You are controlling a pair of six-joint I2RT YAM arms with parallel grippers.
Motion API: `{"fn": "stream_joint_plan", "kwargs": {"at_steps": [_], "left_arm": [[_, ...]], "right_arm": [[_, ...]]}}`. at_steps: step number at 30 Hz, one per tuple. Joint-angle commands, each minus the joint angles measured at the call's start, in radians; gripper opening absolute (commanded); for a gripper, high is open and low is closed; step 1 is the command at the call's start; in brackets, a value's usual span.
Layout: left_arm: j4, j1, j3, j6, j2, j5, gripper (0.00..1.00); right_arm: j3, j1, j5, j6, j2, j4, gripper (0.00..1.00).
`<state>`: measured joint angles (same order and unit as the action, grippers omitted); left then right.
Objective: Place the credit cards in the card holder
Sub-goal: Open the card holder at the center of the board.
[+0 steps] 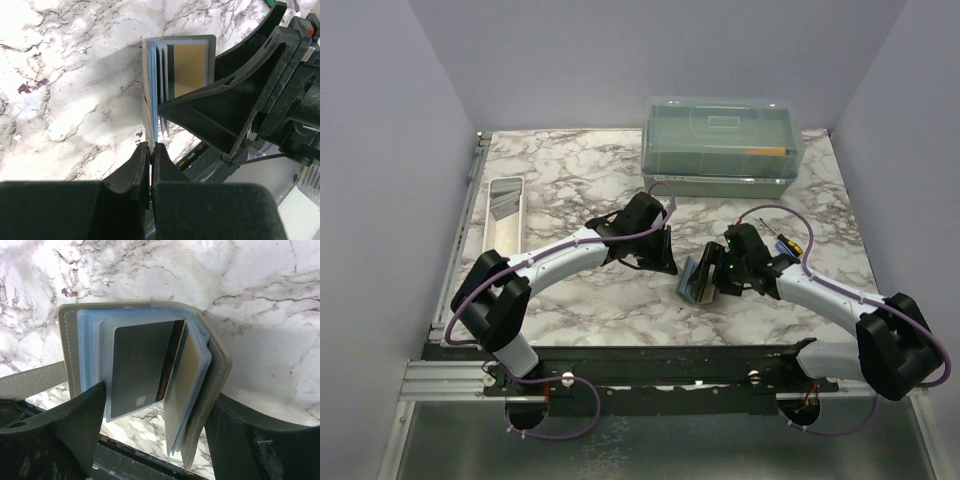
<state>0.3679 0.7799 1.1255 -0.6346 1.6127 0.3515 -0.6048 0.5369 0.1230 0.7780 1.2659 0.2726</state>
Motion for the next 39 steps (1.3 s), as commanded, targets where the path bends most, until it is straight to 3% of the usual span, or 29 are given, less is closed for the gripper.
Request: {"fn": "stream_joint_plan", "kwargs": {"at_steps": [1,16,39], "left_arm": [[0.009,-0.006,0.038,0.017,-0.036,-0.031,0.00],[0.014,-0.008,0.048,0.024,-0.019,-0.025,0.00],[0.016,-0.008,0.053,0.019,-0.017,-0.002,0.00]], "right_arm": [[0.002,0.001,-0.089,-0.015,-0.026,0.100,0.77],[-0.077,0.003,-0.197,-0.046,-0.131,0.291,0.87],[-0.178,0.041,-0.131,-0.120,0.032,0.207,0.90]]}}
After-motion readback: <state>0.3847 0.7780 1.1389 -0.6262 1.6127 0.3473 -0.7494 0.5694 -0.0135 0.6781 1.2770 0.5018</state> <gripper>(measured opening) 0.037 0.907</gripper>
